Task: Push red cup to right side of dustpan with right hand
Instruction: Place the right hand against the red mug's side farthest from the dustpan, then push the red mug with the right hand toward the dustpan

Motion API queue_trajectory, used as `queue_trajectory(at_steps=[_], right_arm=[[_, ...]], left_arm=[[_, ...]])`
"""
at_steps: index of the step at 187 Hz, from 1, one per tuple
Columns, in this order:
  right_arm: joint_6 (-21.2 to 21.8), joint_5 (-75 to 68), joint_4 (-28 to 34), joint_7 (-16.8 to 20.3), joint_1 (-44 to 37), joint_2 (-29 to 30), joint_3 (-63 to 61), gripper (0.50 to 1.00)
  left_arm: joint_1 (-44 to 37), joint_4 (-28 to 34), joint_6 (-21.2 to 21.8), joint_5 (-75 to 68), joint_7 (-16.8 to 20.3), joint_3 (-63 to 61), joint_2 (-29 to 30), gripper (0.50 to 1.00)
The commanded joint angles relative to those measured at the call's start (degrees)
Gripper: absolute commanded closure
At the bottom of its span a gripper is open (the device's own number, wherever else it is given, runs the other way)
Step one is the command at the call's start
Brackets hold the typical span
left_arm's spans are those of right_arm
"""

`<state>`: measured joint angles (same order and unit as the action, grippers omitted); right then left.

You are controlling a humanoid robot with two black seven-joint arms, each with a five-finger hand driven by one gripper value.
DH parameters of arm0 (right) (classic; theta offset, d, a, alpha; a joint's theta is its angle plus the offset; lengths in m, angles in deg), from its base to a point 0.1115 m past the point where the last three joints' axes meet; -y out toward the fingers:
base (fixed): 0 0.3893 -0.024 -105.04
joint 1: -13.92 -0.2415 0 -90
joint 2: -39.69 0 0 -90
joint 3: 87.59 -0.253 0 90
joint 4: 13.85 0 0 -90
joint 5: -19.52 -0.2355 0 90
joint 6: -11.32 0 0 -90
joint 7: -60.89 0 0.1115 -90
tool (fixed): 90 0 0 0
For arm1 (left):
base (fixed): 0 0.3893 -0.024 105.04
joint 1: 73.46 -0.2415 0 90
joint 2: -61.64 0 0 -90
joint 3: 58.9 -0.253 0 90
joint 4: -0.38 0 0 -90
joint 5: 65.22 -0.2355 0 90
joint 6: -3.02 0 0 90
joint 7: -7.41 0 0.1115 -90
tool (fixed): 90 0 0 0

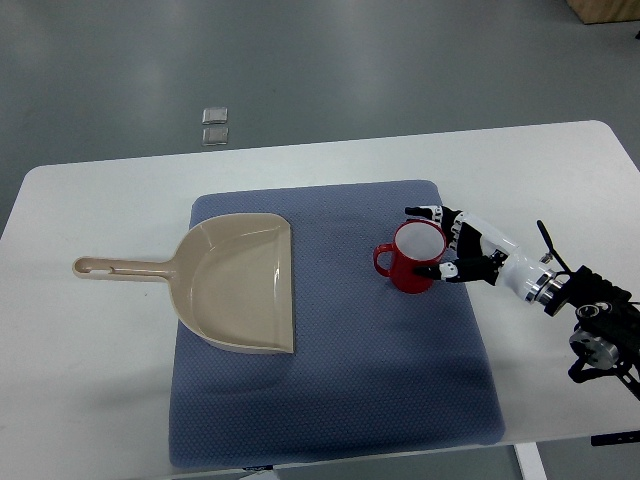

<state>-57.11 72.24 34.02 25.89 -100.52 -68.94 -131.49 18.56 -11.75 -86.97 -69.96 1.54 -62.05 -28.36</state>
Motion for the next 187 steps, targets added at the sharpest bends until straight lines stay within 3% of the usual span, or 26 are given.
queue_trajectory(at_steps=[1, 84, 187], right_arm=[[-0.6, 0.0, -0.6, 0.0, 0.0, 0.7, 0.1, 0.568], [-1.0, 0.3, -3.0, 0.0, -0.4, 3.2, 0.7, 0.568], [-5.8, 0.3, -3.2, 0.0, -1.1, 7.1, 2.9, 0.57]], left_arm=[[0.0, 0.0, 0.0, 0.0, 0.0, 0.0, 0.0, 0.5], [0.0, 0.0, 0.0, 0.0, 0.0, 0.0, 0.0, 0.5], [0.0, 0.0, 0.0, 0.0, 0.0, 0.0, 0.0, 0.5]])
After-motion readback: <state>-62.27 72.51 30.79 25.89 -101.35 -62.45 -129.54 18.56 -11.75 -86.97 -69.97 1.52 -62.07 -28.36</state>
